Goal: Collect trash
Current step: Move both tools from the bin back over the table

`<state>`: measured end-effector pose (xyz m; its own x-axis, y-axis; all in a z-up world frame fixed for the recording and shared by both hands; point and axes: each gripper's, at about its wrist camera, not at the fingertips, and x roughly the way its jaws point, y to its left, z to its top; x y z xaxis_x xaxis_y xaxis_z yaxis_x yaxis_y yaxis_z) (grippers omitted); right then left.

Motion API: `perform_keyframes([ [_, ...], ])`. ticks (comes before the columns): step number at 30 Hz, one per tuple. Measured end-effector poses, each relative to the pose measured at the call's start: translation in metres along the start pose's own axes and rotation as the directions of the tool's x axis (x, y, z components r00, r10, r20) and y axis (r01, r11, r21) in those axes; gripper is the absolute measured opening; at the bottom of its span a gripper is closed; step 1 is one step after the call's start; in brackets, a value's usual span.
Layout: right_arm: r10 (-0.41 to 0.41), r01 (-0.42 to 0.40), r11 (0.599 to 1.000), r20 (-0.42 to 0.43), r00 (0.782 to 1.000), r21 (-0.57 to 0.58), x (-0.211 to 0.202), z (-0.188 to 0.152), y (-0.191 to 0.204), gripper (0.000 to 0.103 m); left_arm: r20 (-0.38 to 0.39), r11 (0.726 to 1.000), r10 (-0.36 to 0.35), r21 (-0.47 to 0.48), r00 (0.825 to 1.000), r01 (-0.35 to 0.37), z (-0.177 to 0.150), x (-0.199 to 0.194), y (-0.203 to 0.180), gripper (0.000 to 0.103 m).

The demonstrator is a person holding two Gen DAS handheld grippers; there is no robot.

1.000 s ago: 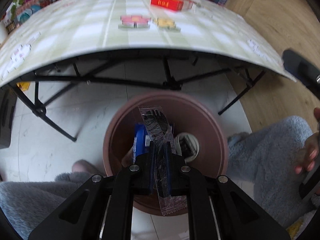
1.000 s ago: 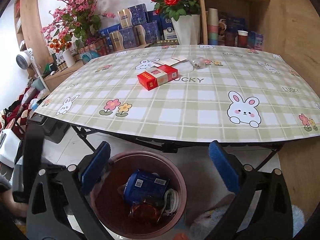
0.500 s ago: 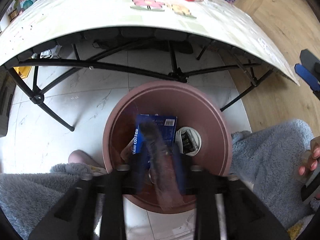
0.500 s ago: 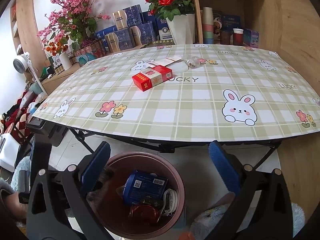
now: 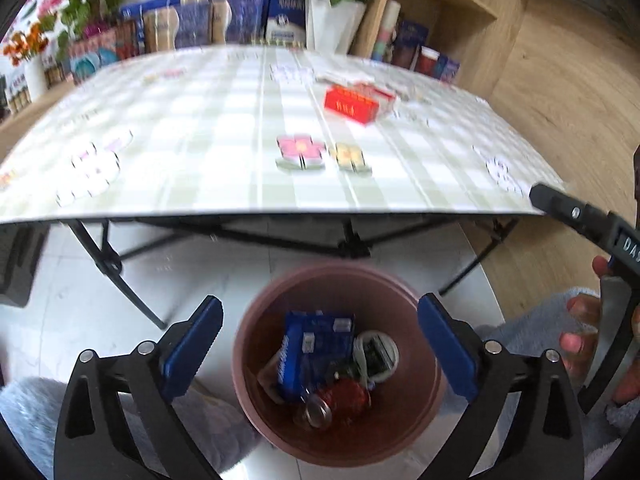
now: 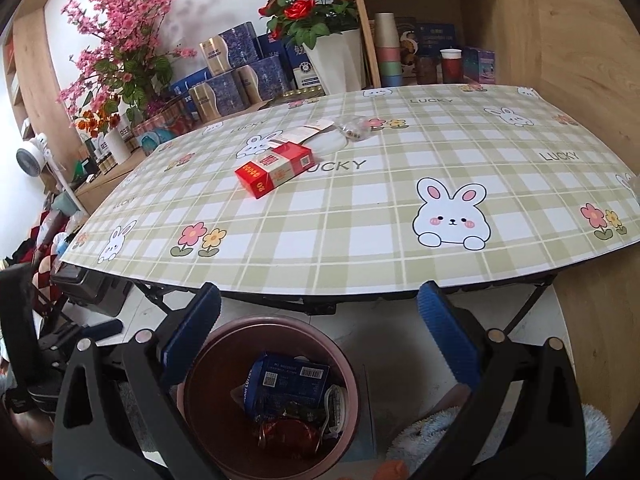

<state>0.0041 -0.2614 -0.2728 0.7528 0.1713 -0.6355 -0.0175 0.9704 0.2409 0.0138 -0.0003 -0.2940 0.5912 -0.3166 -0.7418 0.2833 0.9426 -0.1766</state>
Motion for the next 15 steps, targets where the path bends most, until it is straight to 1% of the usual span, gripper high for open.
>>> perform_keyframes([
  [3, -0.007, 0.007, 1.0, -0.006, 1.0, 0.007, 0.002, 0.002, -0.005, 0.097, 0.034, 1.0, 0.02, 0.019, 0.999, -0.021, 0.01, -0.006, 0.001, 0.096],
  [7, -0.009, 0.009, 1.0, -0.006, 1.0, 0.029, 0.007, 0.007, -0.014, 0.097, 0.053, 0.999, 0.031, 0.041, 0.998, -0.033, 0.024, -0.007, 0.002, 0.097],
  [12, -0.007, 0.008, 0.999, -0.017, 1.0, 0.053, 0.016, 0.014, -0.026, 0.097, 0.063, 0.998, 0.023, 0.057, 0.998, -0.026, 0.052, 0.0, 0.001, 0.097],
  [15, 0.003, -0.002, 0.997, -0.022, 1.0, 0.073, 0.024, 0.02, -0.034, 0.097, 0.073, 0.995, 0.007, 0.102, 0.997, -0.014, 0.077, 0.011, -0.005, 0.097],
])
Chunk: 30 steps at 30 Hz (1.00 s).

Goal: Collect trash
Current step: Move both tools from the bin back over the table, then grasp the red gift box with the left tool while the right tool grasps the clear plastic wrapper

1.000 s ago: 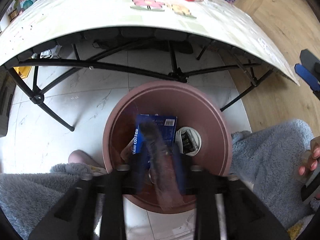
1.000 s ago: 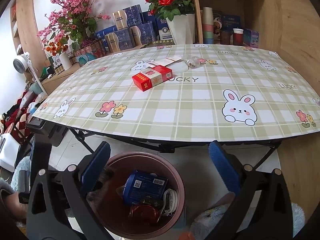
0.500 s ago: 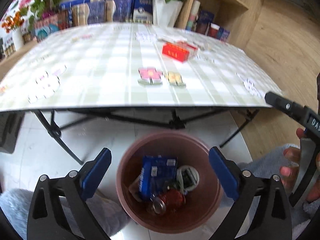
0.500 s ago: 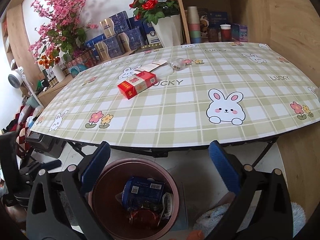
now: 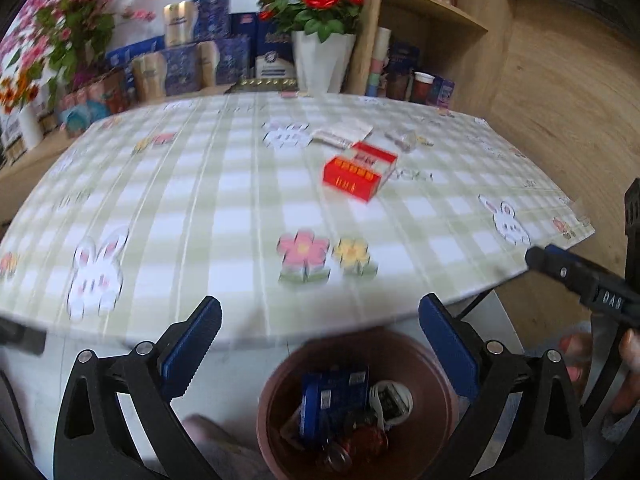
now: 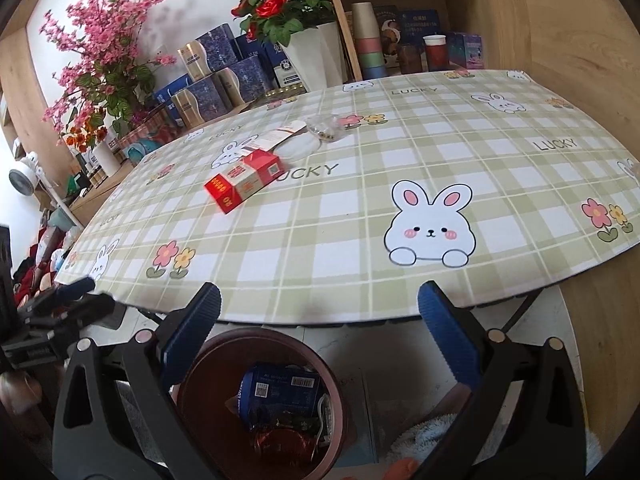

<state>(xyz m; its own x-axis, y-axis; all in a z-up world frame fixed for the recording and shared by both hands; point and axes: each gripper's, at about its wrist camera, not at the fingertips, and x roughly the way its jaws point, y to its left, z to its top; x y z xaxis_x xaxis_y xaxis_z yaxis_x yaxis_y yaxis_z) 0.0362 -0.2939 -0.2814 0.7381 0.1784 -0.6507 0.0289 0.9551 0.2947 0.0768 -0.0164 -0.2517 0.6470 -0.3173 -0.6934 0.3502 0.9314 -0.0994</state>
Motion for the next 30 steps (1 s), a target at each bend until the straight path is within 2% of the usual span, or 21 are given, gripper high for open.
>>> perform_keyframes([
  [5, 0.028, -0.027, 0.999, -0.027, 0.999, 0.02, 0.018, 0.019, -0.011, 0.097, -0.024, 0.996, -0.091, 0.012, 0.996, 0.092, 0.048, 0.037, -0.004, 0.097],
  [8, 0.025, -0.024, 0.999, -0.04, 0.999, 0.021, 0.029, 0.032, -0.015, 0.097, -0.057, 0.993, -0.115, 0.034, 0.992, 0.117, 0.076, 0.067, -0.01, 0.097],
  [14, 0.01, -0.01, 1.0, -0.052, 0.999, 0.007, 0.049, 0.067, -0.023, 0.097, -0.126, 0.978, -0.133, 0.143, 0.983, 0.151, 0.113, 0.121, -0.033, 0.097],
  [17, 0.0, 0.0, 1.0, -0.062, 0.998, 0.012, 0.059, 0.086, -0.029, 0.097, -0.153, 0.973, -0.101, 0.191, 0.983, 0.13, 0.12, 0.141, -0.041, 0.097],
  [20, 0.038, -0.037, 0.999, -0.065, 0.997, 0.025, 0.069, 0.104, -0.032, 0.097, -0.183, 0.976, -0.107, 0.171, 0.977, 0.139, 0.125, 0.157, -0.039, 0.096],
  [21, 0.041, -0.04, 0.999, -0.061, 0.997, 0.021, 0.071, 0.108, -0.032, 0.097, -0.196, 0.978, -0.113, 0.152, 0.974, 0.144, 0.126, 0.162, -0.037, 0.094],
  [23, 0.045, -0.045, 0.999, -0.057, 0.997, 0.003, 0.077, 0.12, -0.03, 0.097, -0.218, 0.981, -0.12, 0.126, 0.969, 0.149, 0.129, 0.171, -0.034, 0.078],
  [24, 0.045, -0.046, 0.999, -0.059, 0.997, -0.003, 0.08, 0.124, -0.029, 0.097, -0.229, 0.982, -0.123, 0.115, 0.966, 0.152, 0.129, 0.174, -0.032, 0.064],
  [30, 0.072, -0.081, 0.992, -0.105, 0.992, -0.092, 0.113, 0.151, -0.017, 0.097, -0.208, 0.981, -0.18, 0.038, 0.961, 0.192, 0.122, 0.157, -0.017, 0.058],
])
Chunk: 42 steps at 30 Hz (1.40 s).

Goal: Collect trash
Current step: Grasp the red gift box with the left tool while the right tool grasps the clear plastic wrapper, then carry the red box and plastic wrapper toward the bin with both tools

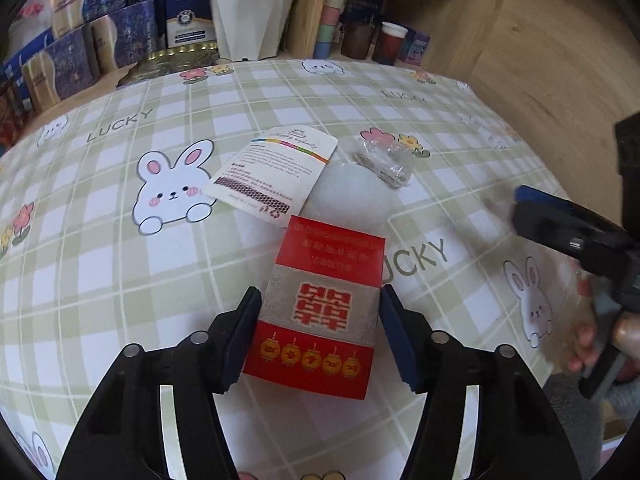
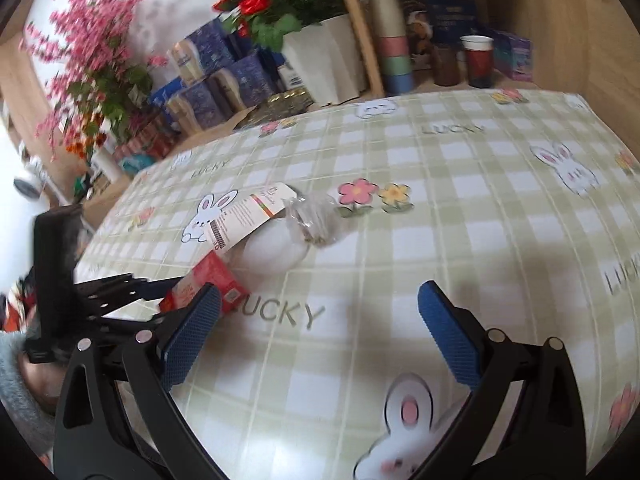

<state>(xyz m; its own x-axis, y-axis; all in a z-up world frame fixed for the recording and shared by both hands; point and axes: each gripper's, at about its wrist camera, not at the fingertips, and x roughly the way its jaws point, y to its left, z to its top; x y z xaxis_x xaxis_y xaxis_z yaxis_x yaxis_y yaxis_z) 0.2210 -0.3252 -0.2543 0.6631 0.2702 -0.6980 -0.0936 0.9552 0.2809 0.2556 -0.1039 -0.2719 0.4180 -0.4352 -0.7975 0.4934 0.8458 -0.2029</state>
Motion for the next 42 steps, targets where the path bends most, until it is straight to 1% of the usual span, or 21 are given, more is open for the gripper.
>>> perform_keyframes([
  [3, -0.001, -0.001, 0.999, -0.024, 1.0, -0.053, 0.018, 0.015, 0.005, 0.091, 0.042, 0.998, -0.014, -0.057, 0.999, 0.016, -0.007, -0.02, 0.009, 0.058],
  [6, -0.008, 0.004, 0.998, -0.049, 0.999, -0.068, 0.041, 0.029, 0.009, 0.09, 0.084, 0.994, -0.003, -0.109, 0.996, 0.012, -0.014, -0.04, 0.017, 0.057],
  [9, -0.009, 0.006, 0.999, -0.086, 0.996, -0.032, 0.066, 0.042, 0.006, 0.088, 0.1, 0.99, 0.023, -0.141, 0.995, -0.009, -0.022, -0.057, 0.027, 0.057],
  [15, -0.008, 0.014, 0.999, -0.125, 0.992, 0.045, 0.096, 0.053, 0.004, 0.08, 0.114, 0.984, 0.075, -0.169, 0.991, -0.055, -0.043, -0.084, 0.043, 0.057],
  [17, -0.014, 0.022, 0.999, -0.145, 0.989, 0.05, 0.103, 0.053, 0.005, 0.073, 0.116, 0.982, 0.088, -0.177, 0.989, -0.066, -0.051, -0.092, 0.048, 0.057],
  [18, -0.028, 0.034, 0.999, -0.139, 0.99, 0.042, 0.103, 0.053, 0.006, 0.07, 0.116, 0.981, 0.09, -0.183, 0.989, -0.068, -0.052, -0.094, 0.05, 0.057],
  [19, -0.033, 0.039, 0.998, -0.147, 0.989, 0.039, 0.104, 0.053, 0.007, 0.06, 0.119, 0.979, 0.093, -0.192, 0.989, -0.069, -0.056, -0.098, 0.053, 0.057],
  [20, -0.04, 0.046, 0.998, -0.15, 0.988, 0.037, 0.103, 0.053, 0.008, 0.049, 0.122, 0.977, 0.095, -0.203, 0.988, -0.069, -0.059, -0.102, 0.055, 0.057],
  [21, -0.026, 0.034, 0.998, -0.16, 0.987, 0.045, 0.102, 0.052, 0.007, 0.045, 0.126, 0.975, 0.098, -0.211, 0.987, -0.07, -0.063, -0.106, 0.057, 0.057],
  [22, -0.029, 0.036, 0.998, -0.158, 0.987, 0.045, 0.1, 0.05, 0.007, 0.042, 0.128, 0.974, 0.1, -0.215, 0.987, -0.07, -0.065, -0.108, 0.058, 0.057],
  [25, -0.058, 0.059, 0.998, -0.125, 0.99, 0.005, 0.086, 0.044, 0.013, 0.038, 0.125, 0.97, 0.093, -0.234, 0.988, -0.062, -0.075, -0.116, 0.06, 0.057],
  [27, -0.068, 0.069, 0.998, -0.105, 0.992, 0.004, 0.075, 0.041, 0.013, 0.037, 0.119, 0.968, 0.09, -0.243, 0.989, -0.058, -0.081, -0.119, 0.061, 0.057],
  [29, -0.062, 0.063, 0.998, -0.083, 0.995, 0.015, 0.061, 0.038, 0.011, 0.036, 0.119, 0.969, 0.093, -0.241, 0.989, -0.062, -0.089, -0.123, 0.058, 0.057],
  [35, -0.055, 0.054, 0.998, -0.062, 0.997, -0.013, 0.026, 0.022, 0.021, 0.036, 0.133, 0.972, 0.081, -0.231, 0.988, -0.049, -0.105, -0.134, 0.048, 0.057],
  [42, -0.004, 0.002, 0.999, -0.04, 0.999, -0.05, -0.02, -0.011, 0.046, 0.036, 0.141, 0.976, 0.082, -0.211, 0.987, -0.051, -0.119, -0.147, 0.035, 0.057],
])
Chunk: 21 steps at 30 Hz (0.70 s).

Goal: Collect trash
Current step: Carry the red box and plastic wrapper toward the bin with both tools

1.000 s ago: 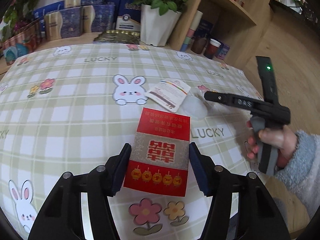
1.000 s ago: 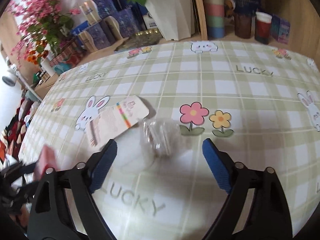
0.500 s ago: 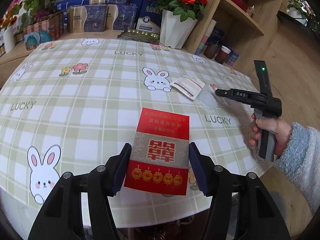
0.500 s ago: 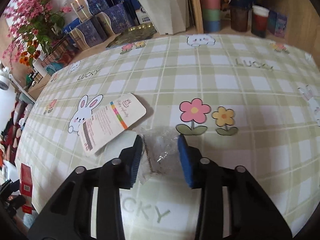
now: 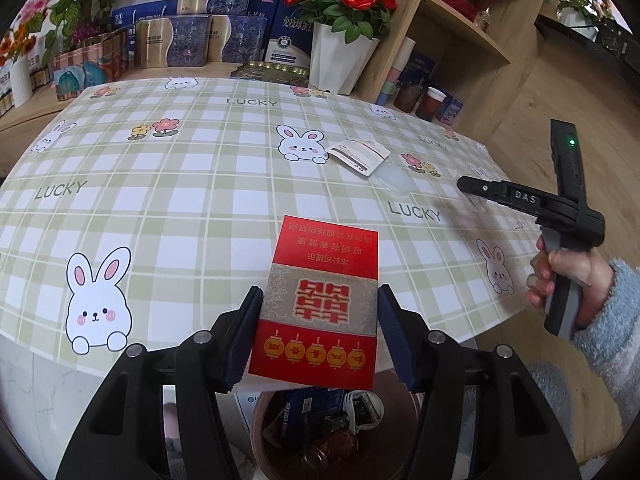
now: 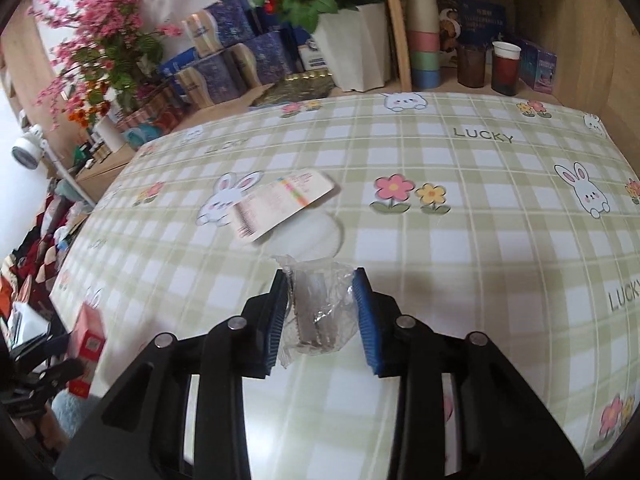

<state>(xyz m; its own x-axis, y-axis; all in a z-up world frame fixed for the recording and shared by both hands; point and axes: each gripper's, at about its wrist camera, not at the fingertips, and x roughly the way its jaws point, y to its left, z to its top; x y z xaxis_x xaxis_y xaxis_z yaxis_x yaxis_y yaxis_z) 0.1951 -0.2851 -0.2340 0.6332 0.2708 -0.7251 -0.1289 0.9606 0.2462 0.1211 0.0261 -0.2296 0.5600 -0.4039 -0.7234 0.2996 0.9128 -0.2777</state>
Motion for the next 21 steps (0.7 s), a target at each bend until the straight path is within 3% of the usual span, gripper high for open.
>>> perform_keyframes([
  [11, 0.074, -0.074, 0.996, 0.004, 0.997, -0.054, -0.052, -0.058, 0.038, 0.036, 0.007, 1.0, -0.008, -0.005, 1.0, 0.008, -0.033, -0.026, -0.009, 0.056],
  [21, 0.128, -0.132, 0.988, -0.045, 0.991, -0.085, -0.072, -0.115, 0.063, 0.036, 0.019, 1.0, -0.007, -0.012, 1.0, 0.007, -0.051, -0.044, -0.011, 0.056],
])
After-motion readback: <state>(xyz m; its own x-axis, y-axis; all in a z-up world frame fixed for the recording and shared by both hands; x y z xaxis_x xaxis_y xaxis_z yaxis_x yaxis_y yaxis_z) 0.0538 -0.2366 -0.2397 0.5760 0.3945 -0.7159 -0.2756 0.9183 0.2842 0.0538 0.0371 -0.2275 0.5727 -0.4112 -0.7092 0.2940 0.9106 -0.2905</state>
